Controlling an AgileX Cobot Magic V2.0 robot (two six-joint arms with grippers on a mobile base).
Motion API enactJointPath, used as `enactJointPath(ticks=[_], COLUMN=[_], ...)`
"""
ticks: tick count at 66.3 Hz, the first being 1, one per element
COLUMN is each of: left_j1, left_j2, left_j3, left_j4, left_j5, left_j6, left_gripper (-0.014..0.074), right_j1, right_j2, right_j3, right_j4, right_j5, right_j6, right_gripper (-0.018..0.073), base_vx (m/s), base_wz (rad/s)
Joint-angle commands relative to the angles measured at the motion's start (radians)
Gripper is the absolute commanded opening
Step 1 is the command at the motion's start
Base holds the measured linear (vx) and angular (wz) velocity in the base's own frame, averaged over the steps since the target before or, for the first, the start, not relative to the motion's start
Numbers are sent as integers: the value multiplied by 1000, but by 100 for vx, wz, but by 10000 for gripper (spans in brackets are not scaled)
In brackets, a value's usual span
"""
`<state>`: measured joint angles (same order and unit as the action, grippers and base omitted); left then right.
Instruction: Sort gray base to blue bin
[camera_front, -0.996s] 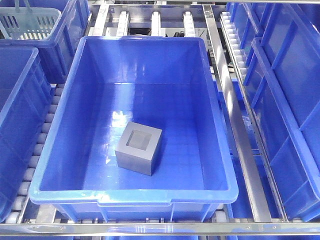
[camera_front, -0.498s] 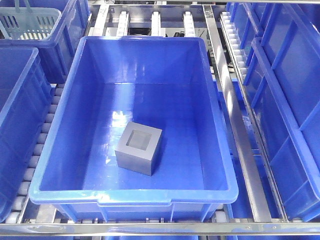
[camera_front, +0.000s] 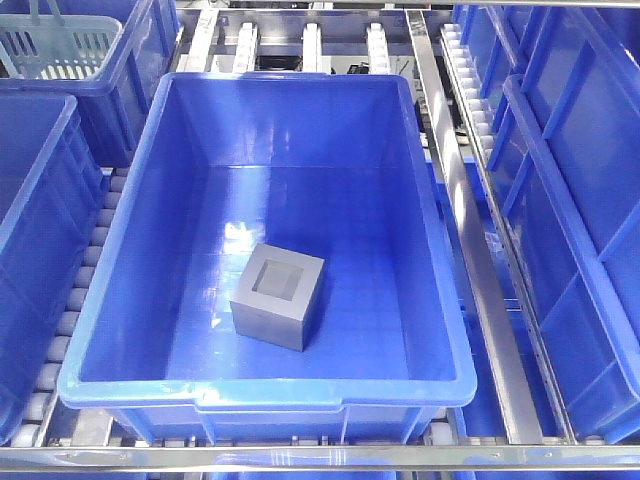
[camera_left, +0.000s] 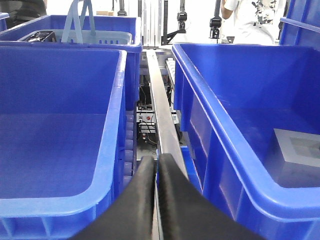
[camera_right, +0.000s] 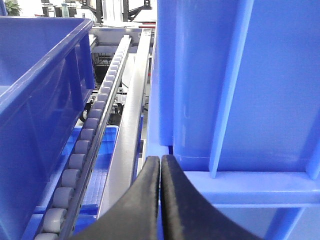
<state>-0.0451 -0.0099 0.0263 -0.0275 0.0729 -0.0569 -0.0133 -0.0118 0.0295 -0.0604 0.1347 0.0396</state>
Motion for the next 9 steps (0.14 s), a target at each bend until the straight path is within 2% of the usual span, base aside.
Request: enactJointPath(ticks=[1, 9], left_j1=[-1, -1], left_j2=[-17, -17], left_j3=[30, 30], left_j4=[-3, -3], left_j5=[-66, -66], left_j6=[-7, -7], left_gripper=[-6, -6], right_j1=[-4, -4], right_j2=[-12, -12], right_j3=[15, 15], right_j4=[-6, -6], right_j5=[-78, -78], right_j6=[-6, -6], right_gripper=[-9, -9], base_vx=[0, 0], base_wz=[0, 0])
